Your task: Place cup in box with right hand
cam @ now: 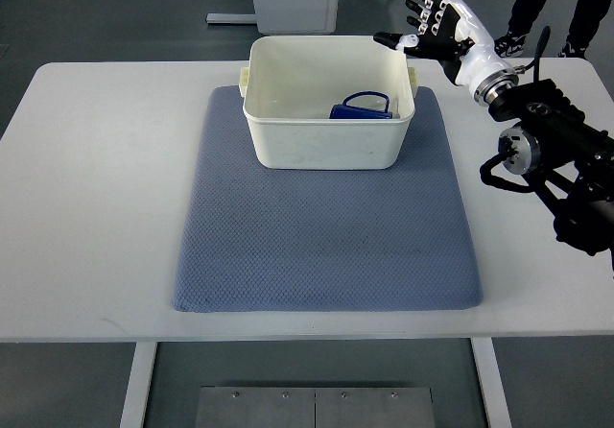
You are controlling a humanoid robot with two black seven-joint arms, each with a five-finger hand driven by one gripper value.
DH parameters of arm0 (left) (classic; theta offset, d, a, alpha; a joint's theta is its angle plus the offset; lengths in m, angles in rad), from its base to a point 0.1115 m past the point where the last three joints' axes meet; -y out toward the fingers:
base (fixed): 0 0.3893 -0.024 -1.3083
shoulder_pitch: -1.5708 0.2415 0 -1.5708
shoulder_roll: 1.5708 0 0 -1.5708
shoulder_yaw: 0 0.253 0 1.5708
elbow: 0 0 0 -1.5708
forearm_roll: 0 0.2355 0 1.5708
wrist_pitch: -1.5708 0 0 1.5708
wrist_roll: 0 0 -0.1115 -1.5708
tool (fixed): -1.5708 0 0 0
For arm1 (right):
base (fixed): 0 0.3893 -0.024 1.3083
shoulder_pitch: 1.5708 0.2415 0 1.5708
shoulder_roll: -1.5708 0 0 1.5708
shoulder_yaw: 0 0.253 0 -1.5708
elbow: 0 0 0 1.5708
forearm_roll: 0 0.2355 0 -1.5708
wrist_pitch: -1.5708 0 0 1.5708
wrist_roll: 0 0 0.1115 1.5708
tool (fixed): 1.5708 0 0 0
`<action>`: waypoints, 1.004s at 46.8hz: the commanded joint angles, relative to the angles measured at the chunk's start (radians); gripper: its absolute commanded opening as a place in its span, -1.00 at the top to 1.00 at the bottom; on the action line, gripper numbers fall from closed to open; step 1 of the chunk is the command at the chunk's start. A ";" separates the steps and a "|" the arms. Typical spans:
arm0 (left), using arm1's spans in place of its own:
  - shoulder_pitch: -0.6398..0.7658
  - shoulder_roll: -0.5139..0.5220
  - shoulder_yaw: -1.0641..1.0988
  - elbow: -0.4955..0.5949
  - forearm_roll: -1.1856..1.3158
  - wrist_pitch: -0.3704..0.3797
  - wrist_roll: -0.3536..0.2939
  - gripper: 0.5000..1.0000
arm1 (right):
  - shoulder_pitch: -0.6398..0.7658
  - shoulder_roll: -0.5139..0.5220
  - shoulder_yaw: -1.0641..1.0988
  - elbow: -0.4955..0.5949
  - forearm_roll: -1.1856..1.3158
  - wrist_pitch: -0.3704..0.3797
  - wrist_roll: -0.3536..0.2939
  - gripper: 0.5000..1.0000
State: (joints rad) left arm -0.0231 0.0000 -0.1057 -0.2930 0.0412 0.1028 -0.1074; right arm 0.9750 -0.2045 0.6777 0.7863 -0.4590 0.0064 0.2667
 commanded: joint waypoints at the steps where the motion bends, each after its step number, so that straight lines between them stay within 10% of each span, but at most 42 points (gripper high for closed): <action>1: 0.000 0.000 0.001 0.000 0.000 0.000 0.000 -1.00 | -0.022 -0.003 0.066 -0.001 0.013 0.018 -0.029 -0.98; 47: 0.000 0.000 0.000 0.000 0.000 0.000 0.000 -1.00 | -0.234 0.105 0.493 -0.044 0.000 0.063 -0.153 -1.00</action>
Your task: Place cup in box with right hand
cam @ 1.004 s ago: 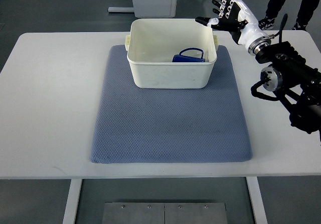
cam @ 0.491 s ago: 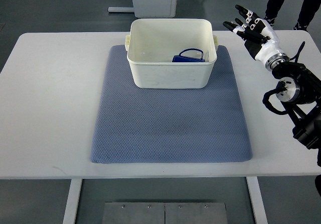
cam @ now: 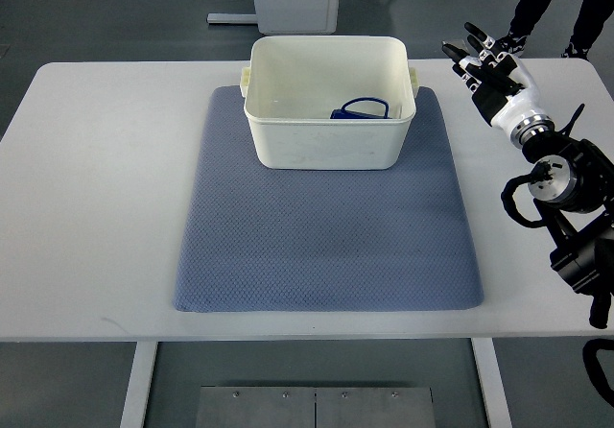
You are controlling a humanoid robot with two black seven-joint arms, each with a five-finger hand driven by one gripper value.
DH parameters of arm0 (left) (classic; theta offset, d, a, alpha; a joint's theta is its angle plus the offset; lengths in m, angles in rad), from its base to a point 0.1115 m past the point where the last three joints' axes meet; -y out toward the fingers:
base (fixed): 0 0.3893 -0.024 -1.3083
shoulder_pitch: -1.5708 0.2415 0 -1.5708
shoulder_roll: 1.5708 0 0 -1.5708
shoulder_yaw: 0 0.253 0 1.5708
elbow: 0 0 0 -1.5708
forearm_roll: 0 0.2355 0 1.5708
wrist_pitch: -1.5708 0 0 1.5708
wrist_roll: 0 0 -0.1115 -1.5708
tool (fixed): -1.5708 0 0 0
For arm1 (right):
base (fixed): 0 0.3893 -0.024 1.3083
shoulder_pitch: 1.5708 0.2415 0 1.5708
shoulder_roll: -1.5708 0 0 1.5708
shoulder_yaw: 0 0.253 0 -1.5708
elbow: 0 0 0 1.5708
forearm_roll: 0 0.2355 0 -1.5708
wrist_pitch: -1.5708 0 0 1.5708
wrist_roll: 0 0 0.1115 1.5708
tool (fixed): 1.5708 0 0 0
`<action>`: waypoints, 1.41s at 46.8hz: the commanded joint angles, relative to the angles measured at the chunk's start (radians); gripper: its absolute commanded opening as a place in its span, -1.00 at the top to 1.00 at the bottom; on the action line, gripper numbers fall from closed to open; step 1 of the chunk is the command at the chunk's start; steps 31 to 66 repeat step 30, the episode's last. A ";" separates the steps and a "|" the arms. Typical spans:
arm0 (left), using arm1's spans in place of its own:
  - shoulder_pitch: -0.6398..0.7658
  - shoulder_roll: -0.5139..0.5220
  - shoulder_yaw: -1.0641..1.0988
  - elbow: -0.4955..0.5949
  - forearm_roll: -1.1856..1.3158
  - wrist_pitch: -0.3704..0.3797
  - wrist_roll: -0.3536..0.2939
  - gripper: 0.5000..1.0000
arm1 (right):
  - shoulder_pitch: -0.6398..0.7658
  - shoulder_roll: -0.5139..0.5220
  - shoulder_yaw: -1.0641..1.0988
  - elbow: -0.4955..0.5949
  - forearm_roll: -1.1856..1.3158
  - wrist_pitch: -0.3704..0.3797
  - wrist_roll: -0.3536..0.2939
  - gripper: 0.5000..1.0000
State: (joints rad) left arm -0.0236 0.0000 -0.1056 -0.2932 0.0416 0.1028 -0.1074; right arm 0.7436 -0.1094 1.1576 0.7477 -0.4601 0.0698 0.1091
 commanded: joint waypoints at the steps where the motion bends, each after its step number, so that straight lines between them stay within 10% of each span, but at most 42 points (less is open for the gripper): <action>1: 0.001 0.000 0.001 0.000 0.000 0.000 0.000 -1.00 | -0.003 0.016 0.019 -0.005 0.001 -0.001 0.006 -1.00; 12: 0.001 0.000 0.001 0.000 0.000 0.000 0.000 -1.00 | -0.029 0.047 0.054 -0.025 0.001 -0.013 0.116 -1.00; 66: 0.001 0.000 0.000 0.000 0.000 0.000 0.000 -1.00 | -0.046 0.066 0.056 -0.056 0.004 -0.013 0.123 -1.00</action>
